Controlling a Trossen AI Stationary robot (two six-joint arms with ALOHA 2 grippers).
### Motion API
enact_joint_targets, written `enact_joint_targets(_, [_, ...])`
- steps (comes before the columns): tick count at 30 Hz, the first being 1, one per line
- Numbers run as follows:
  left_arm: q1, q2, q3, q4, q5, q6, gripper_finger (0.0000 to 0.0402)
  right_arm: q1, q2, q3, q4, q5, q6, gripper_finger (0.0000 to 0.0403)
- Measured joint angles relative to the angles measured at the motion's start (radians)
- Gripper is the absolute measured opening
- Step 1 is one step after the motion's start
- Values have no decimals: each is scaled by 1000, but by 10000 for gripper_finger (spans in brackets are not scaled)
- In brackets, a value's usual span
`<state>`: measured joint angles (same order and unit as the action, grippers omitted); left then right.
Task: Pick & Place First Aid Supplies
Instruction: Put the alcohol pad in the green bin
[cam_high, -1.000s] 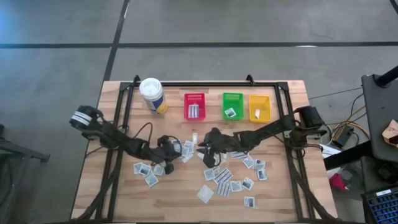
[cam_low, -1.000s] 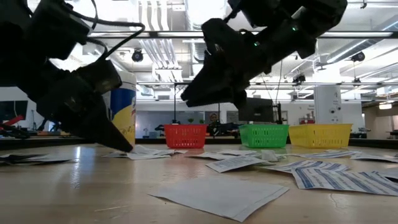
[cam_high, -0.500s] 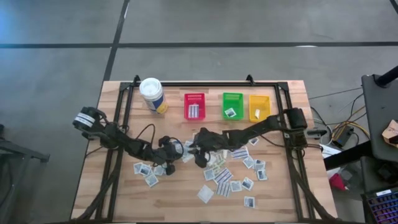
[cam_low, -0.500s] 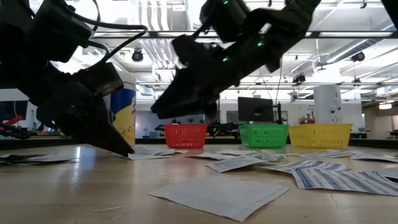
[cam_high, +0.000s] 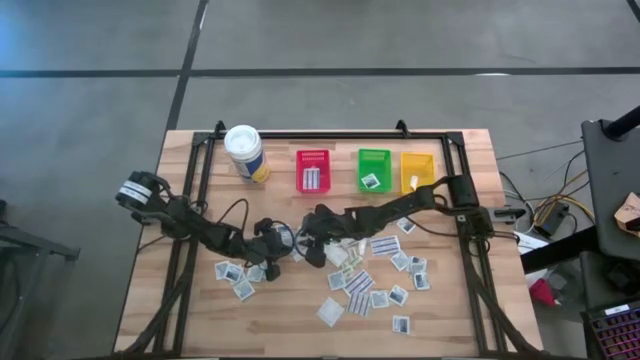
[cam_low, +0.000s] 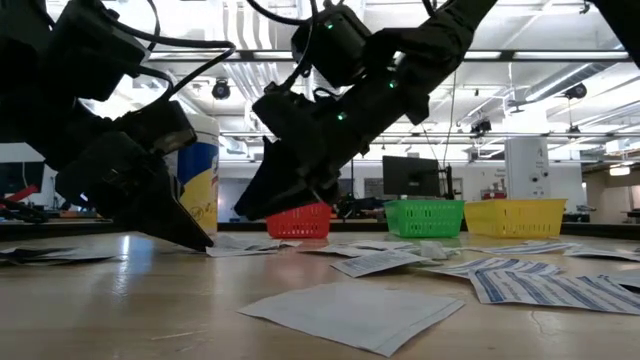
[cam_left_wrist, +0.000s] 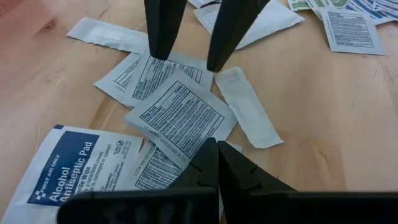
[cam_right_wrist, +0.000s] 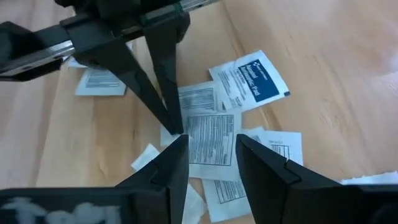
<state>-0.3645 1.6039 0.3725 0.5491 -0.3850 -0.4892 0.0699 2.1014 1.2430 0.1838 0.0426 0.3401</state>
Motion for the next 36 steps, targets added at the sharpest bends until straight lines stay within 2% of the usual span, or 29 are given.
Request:
enact_joint_targets(11, [0,0,0,-1,1,0,0,-23,11,7,17,-2,25,134])
enact_joint_targets(16, [0,0,0,-2,1,0,0,-43,32,6,23,-62,75,135])
enact_joint_targets(27, [0,0,0,-2,1,1,0,-58,41,11,22,-76,181,133])
enact_joint_targets(32, [0,0,0,-2,1,19,0,-77,49,9,-3,-158,270,132])
enact_joint_targets(36, [2,0,0,-1,-5,37,0,-78,54,10,-2,-180,313,125])
